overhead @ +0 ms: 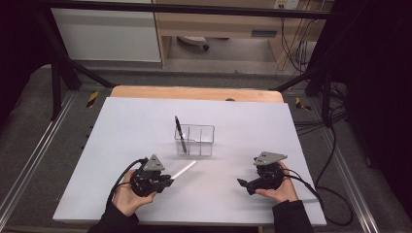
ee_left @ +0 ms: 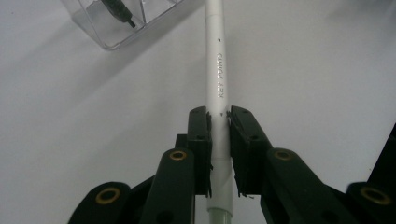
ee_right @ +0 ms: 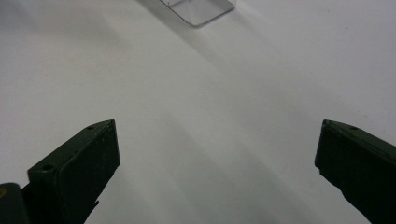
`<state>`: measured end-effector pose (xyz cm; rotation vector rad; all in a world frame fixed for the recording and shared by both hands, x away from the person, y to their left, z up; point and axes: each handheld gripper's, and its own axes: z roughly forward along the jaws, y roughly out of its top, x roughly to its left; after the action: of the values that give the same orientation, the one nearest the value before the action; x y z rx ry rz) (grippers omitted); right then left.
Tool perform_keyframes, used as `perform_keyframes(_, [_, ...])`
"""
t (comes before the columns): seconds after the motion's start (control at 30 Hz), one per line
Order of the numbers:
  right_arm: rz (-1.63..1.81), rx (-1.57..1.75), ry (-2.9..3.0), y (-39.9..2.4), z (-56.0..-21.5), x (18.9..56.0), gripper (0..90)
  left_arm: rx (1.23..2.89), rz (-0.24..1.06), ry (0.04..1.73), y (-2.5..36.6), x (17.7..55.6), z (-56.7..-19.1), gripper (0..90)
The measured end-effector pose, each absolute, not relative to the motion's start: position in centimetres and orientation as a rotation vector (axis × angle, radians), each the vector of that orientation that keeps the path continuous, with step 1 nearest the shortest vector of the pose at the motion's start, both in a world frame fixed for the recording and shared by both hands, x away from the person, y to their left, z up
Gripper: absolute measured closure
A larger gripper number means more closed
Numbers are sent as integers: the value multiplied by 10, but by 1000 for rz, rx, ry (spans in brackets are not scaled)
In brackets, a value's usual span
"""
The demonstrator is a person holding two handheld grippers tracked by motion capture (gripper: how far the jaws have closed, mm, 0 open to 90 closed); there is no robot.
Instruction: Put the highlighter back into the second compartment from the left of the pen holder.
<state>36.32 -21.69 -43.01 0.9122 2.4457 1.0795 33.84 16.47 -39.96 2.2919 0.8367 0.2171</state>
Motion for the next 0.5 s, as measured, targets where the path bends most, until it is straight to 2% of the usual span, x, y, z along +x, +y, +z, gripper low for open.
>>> perform_keyframes(0.5, [1003,700,2489,-179,-415,359,7,2361,224,746,152,348,-379,779])
